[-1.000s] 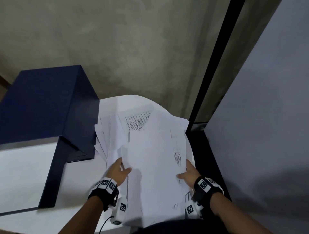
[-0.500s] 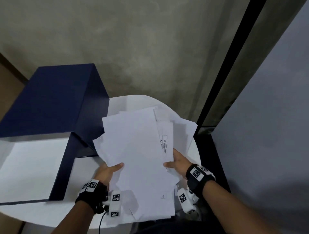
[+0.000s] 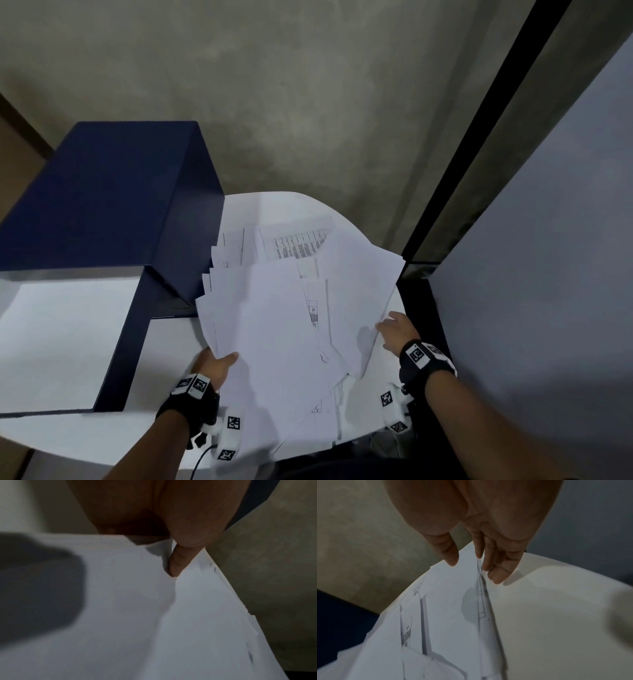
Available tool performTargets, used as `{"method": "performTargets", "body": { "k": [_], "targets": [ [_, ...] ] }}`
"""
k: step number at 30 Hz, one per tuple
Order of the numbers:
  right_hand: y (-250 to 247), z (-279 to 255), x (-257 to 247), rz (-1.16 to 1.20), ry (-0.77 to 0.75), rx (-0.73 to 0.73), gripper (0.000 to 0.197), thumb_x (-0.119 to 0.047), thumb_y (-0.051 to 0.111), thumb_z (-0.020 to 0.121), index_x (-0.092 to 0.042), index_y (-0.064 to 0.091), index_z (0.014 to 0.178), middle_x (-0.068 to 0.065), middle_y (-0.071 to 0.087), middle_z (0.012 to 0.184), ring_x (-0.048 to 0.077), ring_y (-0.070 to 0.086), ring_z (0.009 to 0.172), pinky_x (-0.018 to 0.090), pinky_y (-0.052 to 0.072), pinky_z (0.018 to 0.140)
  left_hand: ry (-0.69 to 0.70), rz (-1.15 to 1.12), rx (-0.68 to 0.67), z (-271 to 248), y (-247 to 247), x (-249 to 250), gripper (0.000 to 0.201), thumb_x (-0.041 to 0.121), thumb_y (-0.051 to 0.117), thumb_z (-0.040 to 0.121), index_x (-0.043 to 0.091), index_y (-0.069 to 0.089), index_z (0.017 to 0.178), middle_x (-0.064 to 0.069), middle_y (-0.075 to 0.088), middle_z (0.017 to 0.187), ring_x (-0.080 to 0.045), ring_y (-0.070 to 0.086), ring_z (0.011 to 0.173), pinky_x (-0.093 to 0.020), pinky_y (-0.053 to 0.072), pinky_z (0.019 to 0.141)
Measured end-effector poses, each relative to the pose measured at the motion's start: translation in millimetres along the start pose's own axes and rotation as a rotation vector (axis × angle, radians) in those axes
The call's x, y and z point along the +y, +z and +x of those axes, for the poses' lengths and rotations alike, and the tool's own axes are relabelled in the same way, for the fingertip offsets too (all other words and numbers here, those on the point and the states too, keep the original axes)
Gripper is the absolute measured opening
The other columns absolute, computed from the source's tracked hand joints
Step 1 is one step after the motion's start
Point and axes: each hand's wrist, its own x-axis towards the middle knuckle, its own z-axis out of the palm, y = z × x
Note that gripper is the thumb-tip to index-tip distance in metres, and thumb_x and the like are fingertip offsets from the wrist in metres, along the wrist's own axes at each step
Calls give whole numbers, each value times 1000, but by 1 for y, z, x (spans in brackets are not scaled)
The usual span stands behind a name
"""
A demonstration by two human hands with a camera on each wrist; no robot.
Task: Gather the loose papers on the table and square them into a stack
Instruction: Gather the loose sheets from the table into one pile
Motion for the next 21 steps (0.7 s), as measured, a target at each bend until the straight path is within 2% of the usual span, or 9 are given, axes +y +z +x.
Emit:
{"method": "performTargets", "body": {
  "k": [3,5,6,8,10,12,16,19,21],
  "targets": [
    [5,-1,-12,205,61,-9,73,-18,67,86,-14,27,147,7,52,134,25,54,113,38,46,89,-6,47,37,-7,1,2,43,15,65,89,-2,54,128,-18,61,125,-36,57,117,-31,40,92],
    [9,1,-16,238,80,-10,74,-26,71,83,-20,31,145,6,53,131,26,54,118,36,47,86,-23,73,45,-7,0,3,44,19,66,89,-2,55,126,-19,62,126,-35,57,116,-34,41,95],
    [11,2,-18,243,89,-14,65,-30,73,82,-21,42,138,7,57,122,25,57,113,35,49,83,-26,78,39,-7,0,3,45,20,66,89,-1,55,127,-19,62,126,-35,57,116,-34,40,95],
    [17,0,-23,236,74,-56,29,-31,72,81,-14,61,101,9,60,90,23,60,86,35,53,75,-21,100,34,-6,-1,3,45,21,65,89,-1,55,127,-18,62,126,-34,57,116,-33,41,95],
    [26,1,-24,163,39,-57,31,-33,76,76,-8,56,77,15,60,77,27,59,73,41,56,74,-12,95,24,-4,-2,1,45,21,65,89,0,55,127,-17,63,126,-34,58,116,-34,42,96],
    [33,7,-22,55,-2,-40,44,-40,80,63,-4,59,77,17,71,83,35,68,77,54,57,80,-9,91,17,-3,-3,0,45,21,66,89,1,56,127,-17,63,126,-34,59,116,-35,43,97],
    [36,-7,-29,-202,-91,118,29,-26,71,81,-6,52,72,12,63,82,27,59,71,30,51,67,-11,103,22,-6,-2,2,44,20,65,89,-1,55,127,-18,62,127,-34,58,117,-31,41,93],
    [35,-5,-27,-286,-192,197,21,-27,72,80,-12,58,76,15,57,116,30,59,93,31,50,81,-8,101,12,-7,-2,2,44,21,64,90,1,55,128,-17,62,126,-34,58,116,-31,41,93],
    [36,-4,-28,-229,-199,163,21,-25,71,81,-10,58,76,19,56,118,30,60,88,30,49,79,-3,104,5,-6,-3,1,45,22,64,89,2,55,129,-16,62,127,-33,58,117,-32,41,95]
  ]
}}
